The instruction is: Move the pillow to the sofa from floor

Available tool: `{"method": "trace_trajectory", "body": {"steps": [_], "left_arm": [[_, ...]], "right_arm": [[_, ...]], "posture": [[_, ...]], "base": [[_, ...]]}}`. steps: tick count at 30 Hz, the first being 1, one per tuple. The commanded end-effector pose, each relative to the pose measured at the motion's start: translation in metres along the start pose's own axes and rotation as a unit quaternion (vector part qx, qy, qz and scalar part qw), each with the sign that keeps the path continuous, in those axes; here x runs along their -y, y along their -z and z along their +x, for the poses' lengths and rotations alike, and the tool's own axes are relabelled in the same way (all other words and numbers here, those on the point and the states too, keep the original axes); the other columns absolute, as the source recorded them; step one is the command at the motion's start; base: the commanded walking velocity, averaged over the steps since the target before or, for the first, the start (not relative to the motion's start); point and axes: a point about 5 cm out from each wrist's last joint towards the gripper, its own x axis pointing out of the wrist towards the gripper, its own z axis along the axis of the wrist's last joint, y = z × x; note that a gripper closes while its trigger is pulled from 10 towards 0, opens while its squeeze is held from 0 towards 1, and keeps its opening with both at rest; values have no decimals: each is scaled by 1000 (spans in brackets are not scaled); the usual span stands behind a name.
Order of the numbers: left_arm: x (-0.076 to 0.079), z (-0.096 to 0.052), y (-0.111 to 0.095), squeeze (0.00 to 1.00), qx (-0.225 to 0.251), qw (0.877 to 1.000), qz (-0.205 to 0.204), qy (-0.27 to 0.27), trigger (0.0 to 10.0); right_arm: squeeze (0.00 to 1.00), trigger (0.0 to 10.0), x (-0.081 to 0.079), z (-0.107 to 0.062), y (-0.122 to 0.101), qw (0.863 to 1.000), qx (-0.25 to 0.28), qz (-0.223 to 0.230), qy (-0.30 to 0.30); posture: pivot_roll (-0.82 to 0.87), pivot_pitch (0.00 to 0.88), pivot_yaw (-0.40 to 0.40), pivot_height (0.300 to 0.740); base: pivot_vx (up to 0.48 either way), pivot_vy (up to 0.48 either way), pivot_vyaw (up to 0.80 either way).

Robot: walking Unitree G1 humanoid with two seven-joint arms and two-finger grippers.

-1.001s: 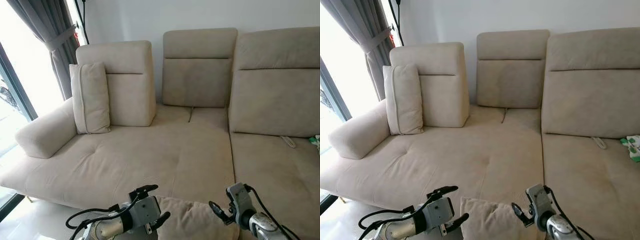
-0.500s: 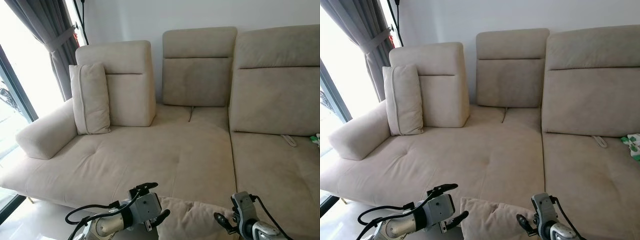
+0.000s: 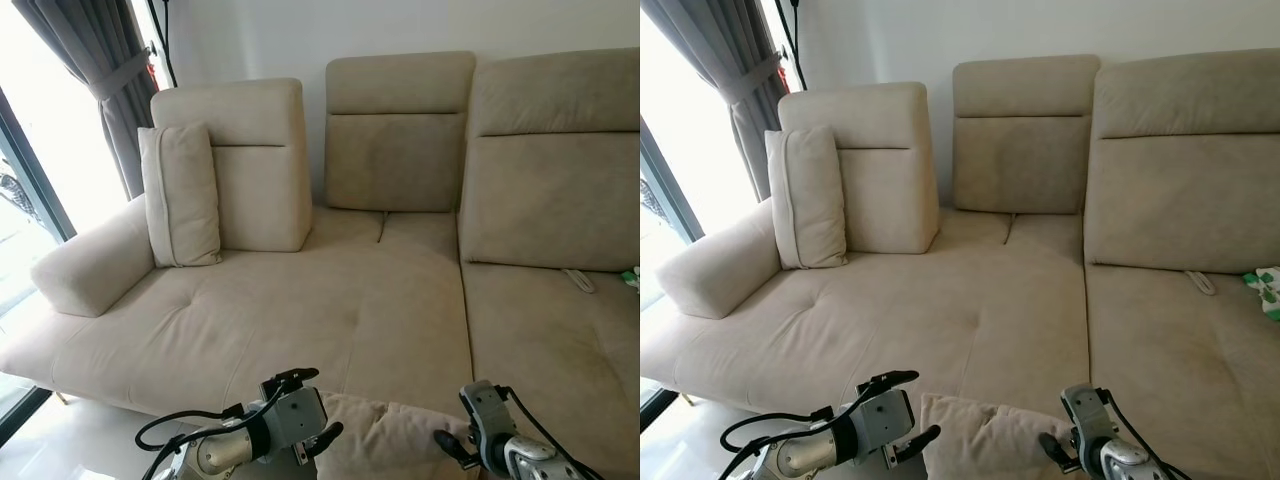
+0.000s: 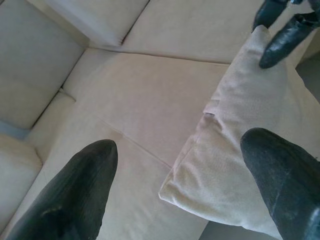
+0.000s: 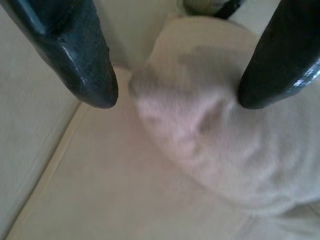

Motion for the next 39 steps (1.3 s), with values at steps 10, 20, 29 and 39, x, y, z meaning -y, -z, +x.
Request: {"method": "trace_trajectory", "body": {"steps": [10,20,29,39], "left_arm": [[0,-2,3,0,-13,1000,1,-4,10000],[-1,0,2,0,-12,1000,-1,-7,10000],[-2,4,3,0,-9,1000,22,-7,10000],[-14,6,30,0,-90,987,113,74,10000]], "right_arm": [[0,4196,-4,4,-2,1000,5,-14,20],[0,0,-5,3,2,999,-1,-30,25],[0,0,-15,4,4,992,21,-123,15],[0,0,-38,-6,26,966,56,-249,24]], "posture": [[92,0,117,607],[86,0,116,607],[78,0,104,607],[46,0,96,607]], "base": [[0,0,0],[0,0,0],[0,0,0],[0,0,0]]}}
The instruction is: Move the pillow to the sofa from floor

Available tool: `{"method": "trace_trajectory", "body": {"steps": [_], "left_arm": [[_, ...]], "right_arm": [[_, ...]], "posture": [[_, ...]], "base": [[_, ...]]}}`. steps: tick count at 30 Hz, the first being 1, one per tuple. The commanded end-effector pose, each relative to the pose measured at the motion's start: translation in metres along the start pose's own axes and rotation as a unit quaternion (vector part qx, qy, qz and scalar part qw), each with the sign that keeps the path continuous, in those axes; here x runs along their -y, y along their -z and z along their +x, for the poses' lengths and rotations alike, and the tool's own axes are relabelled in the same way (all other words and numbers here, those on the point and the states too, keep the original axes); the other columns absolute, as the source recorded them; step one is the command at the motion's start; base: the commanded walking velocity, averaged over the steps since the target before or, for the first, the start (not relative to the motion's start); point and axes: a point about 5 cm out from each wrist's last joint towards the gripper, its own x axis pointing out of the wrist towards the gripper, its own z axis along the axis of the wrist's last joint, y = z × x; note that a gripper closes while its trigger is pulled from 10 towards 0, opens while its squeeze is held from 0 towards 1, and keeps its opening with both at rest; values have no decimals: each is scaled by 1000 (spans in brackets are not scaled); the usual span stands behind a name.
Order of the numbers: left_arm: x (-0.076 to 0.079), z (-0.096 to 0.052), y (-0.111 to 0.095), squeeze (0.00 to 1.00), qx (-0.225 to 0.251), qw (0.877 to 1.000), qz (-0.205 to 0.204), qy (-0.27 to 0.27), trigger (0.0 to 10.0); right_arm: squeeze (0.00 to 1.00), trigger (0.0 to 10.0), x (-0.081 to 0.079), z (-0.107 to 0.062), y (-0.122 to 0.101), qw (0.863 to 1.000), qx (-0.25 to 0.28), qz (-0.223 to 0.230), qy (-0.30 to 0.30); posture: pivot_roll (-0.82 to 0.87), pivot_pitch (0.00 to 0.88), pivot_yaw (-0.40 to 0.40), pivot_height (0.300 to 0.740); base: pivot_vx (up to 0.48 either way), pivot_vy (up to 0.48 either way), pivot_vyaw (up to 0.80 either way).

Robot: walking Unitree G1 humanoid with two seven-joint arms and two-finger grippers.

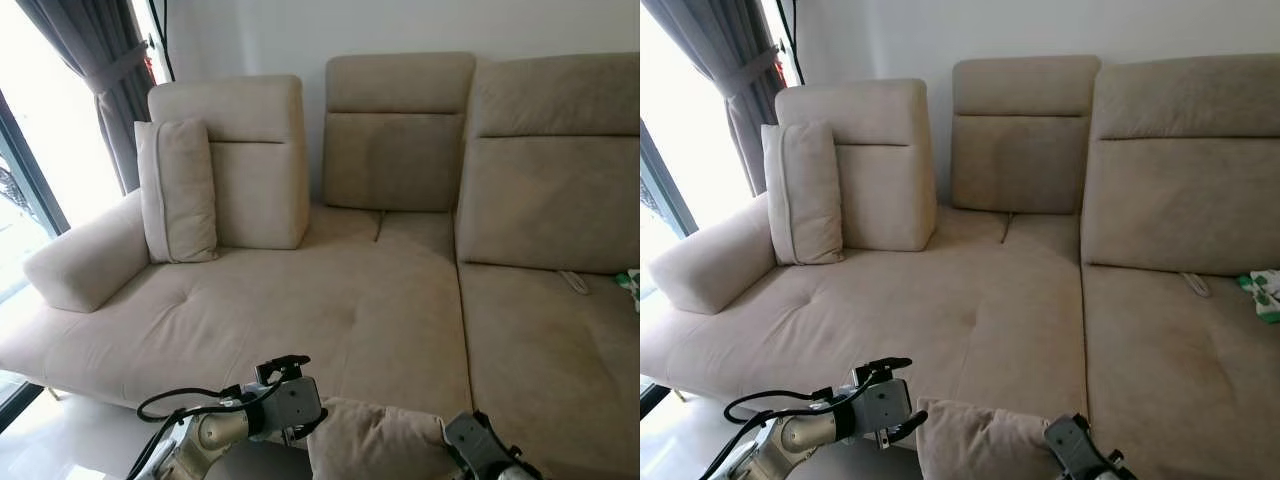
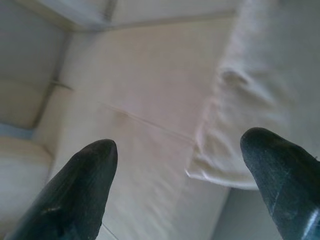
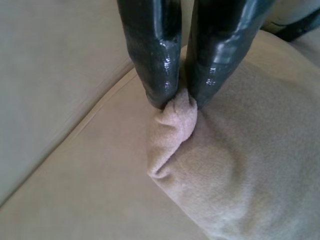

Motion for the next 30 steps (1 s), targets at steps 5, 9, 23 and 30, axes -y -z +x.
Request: {"method": "trace_trajectory", "body": {"steps": [5,9,23,30], "left_arm": [[26,3,19,0,-58,992,42,102,10000],[28,7,20,0,-61,991,47,113,10000],[21,22,14,0,-58,991,57,107,10000],[21,11,25,0,-76,985,46,150,10000]], "right_arm": [[0,0,-2,-7,-14,993,51,-101,33],[0,0,-1,-12,-22,986,72,-147,41],[0,0,-9,-23,-51,966,114,-231,8],[0,0,1,-25,-44,971,88,-220,33]], "posture": [[-17,0,98,607],[-40,0,94,607],[-58,0,75,607],[-57,0,74,607]], "base": [[0,0,0],[0,0,0],[0,0,0],[0,0,0]]}}
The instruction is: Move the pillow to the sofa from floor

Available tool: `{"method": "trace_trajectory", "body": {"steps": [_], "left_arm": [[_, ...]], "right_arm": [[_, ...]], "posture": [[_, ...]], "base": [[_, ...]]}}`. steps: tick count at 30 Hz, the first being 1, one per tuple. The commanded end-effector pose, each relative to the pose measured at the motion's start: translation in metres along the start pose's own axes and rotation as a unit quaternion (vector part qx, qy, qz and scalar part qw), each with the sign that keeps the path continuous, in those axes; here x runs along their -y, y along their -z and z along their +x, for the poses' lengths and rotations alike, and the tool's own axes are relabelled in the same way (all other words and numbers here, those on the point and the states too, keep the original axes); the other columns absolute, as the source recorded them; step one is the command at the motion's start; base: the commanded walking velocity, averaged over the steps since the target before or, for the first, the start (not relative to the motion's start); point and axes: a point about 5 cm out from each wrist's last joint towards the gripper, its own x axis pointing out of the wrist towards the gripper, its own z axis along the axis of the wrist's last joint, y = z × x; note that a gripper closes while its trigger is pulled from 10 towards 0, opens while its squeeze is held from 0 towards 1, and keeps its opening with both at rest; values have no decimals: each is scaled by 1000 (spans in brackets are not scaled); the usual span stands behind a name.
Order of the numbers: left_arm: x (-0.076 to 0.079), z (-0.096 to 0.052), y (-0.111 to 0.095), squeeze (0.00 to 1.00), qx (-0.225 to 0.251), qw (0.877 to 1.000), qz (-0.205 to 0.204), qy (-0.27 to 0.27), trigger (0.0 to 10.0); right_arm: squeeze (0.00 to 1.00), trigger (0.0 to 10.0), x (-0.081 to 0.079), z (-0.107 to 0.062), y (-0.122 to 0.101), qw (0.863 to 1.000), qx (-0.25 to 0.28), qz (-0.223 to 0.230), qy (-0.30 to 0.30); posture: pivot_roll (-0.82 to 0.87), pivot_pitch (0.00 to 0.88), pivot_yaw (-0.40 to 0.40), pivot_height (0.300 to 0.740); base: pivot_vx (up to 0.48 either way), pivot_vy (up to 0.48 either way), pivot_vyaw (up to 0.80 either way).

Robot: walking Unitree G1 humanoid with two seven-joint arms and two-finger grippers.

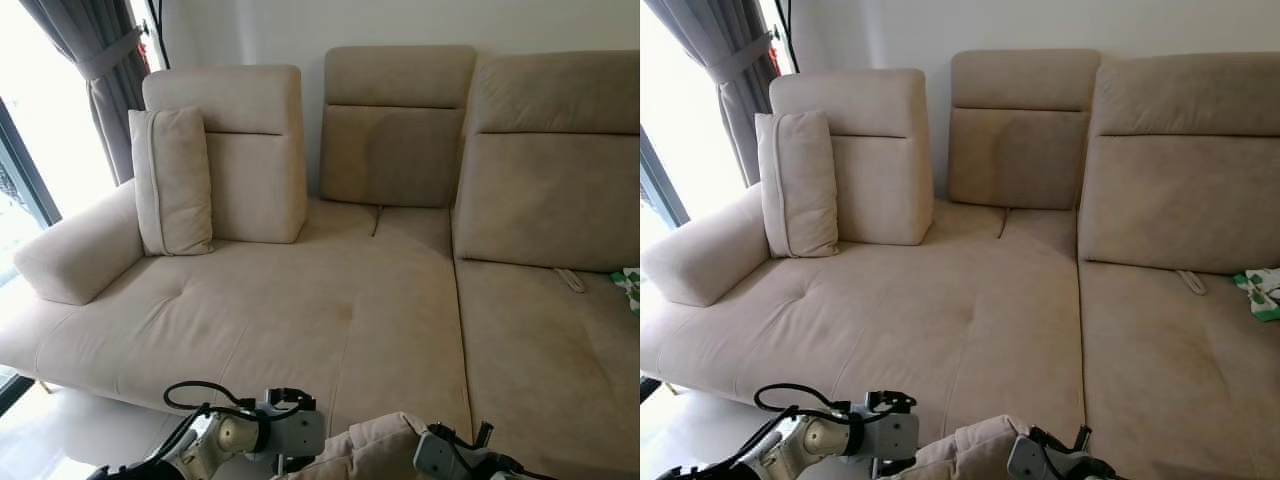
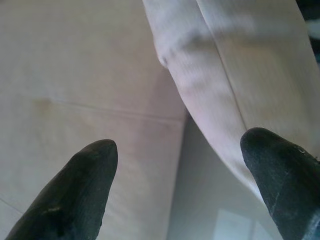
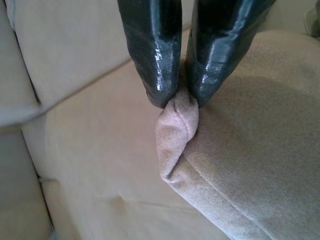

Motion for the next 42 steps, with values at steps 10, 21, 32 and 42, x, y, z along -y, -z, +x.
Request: {"method": "trace_trajectory", "body": {"steps": [10,21,32,42], "left_arm": [[12,-10,26,0,-54,995,-1,82,10000],[20,-7,22,0,-39,992,-8,119,10000],[22,6,12,0,-41,994,-11,97,10000],[24,11,12,0,-61,993,-23,94,10000]], "right_arm": [[0,0,24,-8,-20,997,23,0,68],[0,0,36,-9,-23,995,13,13,102],[0,0,43,-7,-58,992,80,29,95],[0,0,50,-10,-73,988,104,22,111]], "posture": [[-73,0,85,607],[-86,0,88,607],[-87,0,83,607],[-90,0,85,607]], "base": [[0,0,0],[0,0,0],[0,0,0],[0,0,0]]}}
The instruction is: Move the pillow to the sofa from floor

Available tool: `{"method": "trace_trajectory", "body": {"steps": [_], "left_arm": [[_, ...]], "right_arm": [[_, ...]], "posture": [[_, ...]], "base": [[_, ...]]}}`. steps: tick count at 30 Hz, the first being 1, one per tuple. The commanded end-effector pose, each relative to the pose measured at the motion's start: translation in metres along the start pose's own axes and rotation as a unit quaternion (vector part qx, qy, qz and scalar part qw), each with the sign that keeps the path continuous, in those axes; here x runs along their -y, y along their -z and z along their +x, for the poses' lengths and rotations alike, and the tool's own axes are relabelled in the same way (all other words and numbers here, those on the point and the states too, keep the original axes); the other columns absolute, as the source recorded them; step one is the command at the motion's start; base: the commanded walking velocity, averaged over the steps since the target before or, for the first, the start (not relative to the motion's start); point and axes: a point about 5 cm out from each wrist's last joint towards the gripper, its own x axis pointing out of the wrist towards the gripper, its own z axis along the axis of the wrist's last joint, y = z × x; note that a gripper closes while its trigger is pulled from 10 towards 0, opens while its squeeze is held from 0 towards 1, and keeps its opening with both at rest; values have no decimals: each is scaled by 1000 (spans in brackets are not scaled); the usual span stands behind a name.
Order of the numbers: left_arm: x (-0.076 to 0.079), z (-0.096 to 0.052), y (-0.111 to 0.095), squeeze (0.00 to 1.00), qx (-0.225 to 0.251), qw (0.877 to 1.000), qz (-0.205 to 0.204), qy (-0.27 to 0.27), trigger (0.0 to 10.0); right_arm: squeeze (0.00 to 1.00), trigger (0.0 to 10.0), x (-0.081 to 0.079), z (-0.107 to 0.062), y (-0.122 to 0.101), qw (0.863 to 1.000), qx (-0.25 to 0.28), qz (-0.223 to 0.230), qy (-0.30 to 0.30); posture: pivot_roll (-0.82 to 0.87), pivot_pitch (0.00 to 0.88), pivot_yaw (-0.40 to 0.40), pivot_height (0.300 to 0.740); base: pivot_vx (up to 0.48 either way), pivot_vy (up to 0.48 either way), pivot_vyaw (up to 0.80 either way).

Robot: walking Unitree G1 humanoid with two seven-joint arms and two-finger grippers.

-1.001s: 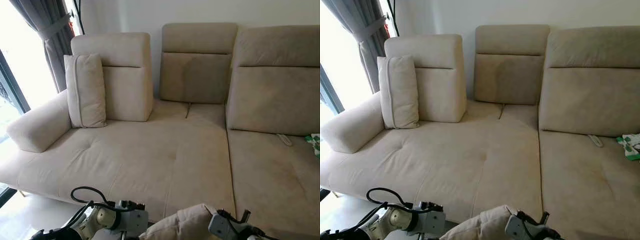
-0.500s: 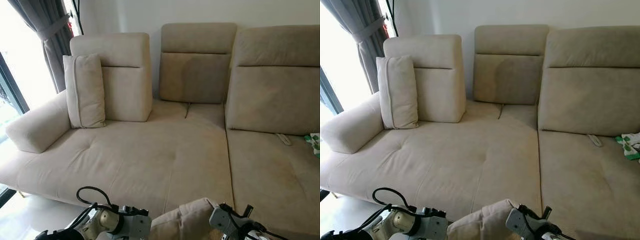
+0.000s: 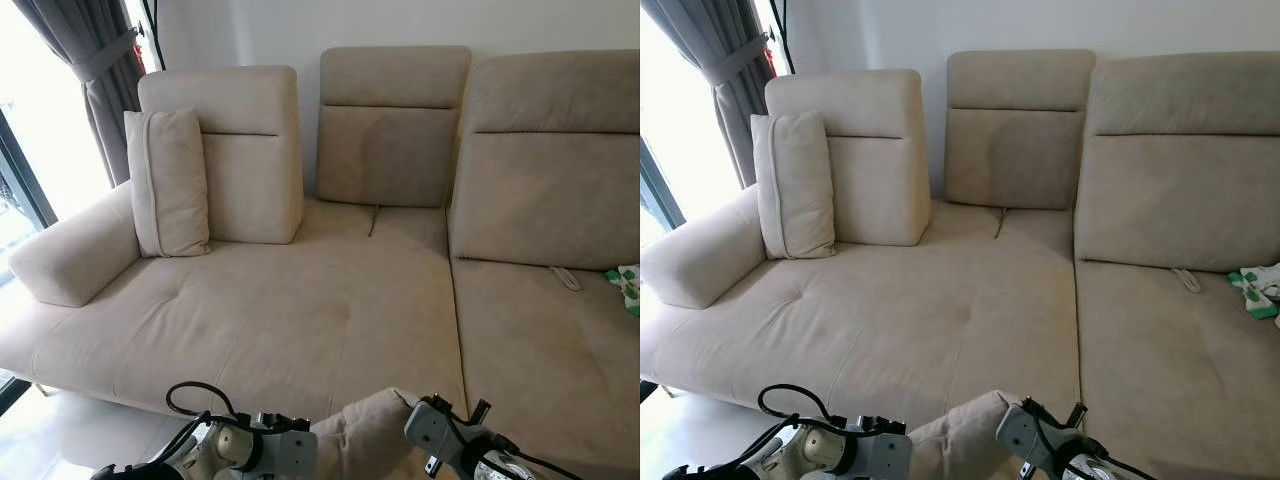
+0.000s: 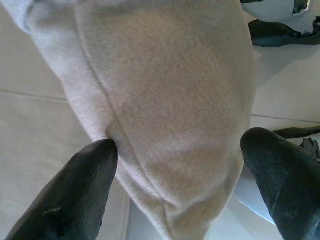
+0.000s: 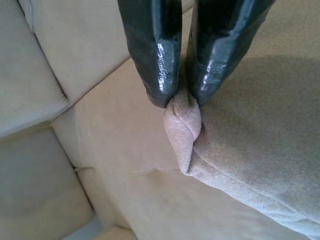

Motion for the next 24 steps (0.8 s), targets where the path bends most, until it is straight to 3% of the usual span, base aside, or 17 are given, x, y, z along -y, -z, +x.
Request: {"method": "trace_trajectory", "body": {"steps": [1,7,8,9,11,12,13,14,15,23,24], "left_arm": [[5,0,10,0,-30,999,2,16,10000],[11,0,15,0,-43,998,1,36,10000],[10,0,14,0,-41,999,-1,35,4824],[10,0,14,0,-41,999,-1,35,4824],[7,0,10,0,-31,999,-7,26,0],[7,0,10,0,-31,999,-7,26,0],[1,1,5,0,-22,1000,-6,9,0],[1,1,5,0,-22,1000,-6,9,0],[-5,0,2,0,-18,1000,-3,-14,0],[-40,-7,-11,0,-21,991,9,-132,0],[-47,-10,-13,0,-27,987,10,-156,10000]], "right_arm": [[0,0,26,2,-32,996,71,-13,54],[0,0,33,1,-40,994,85,-12,72],[0,0,34,1,-40,994,86,-11,74],[0,0,34,1,-40,994,86,-11,74],[0,0,33,1,-40,993,86,-1,80],[0,0,33,1,-40,993,86,-1,80],[0,3843,32,0,-40,992,87,12,88],[0,3843,32,0,-40,992,87,12,88],[0,10000,31,-1,-41,992,88,18,92],[0,10000,24,-1,-44,990,95,39,100],[0,10000,23,-1,-45,990,97,39,99]], "posture": [[-90,0,85,607],[-97,0,87,607],[-96,0,86,607],[-96,0,86,607],[-96,0,86,607],[-96,0,86,607],[-97,0,85,607],[-97,0,85,607],[-98,0,87,607],[-98,0,87,607],[-97,0,86,607]], "base": [[0,0,0],[0,0,0],[0,0,0],[0,0,0],[0,0,0],[0,0,0],[0,0,0],[0,0,0],[0,0,0],[0,0,0],[0,0,0]]}}
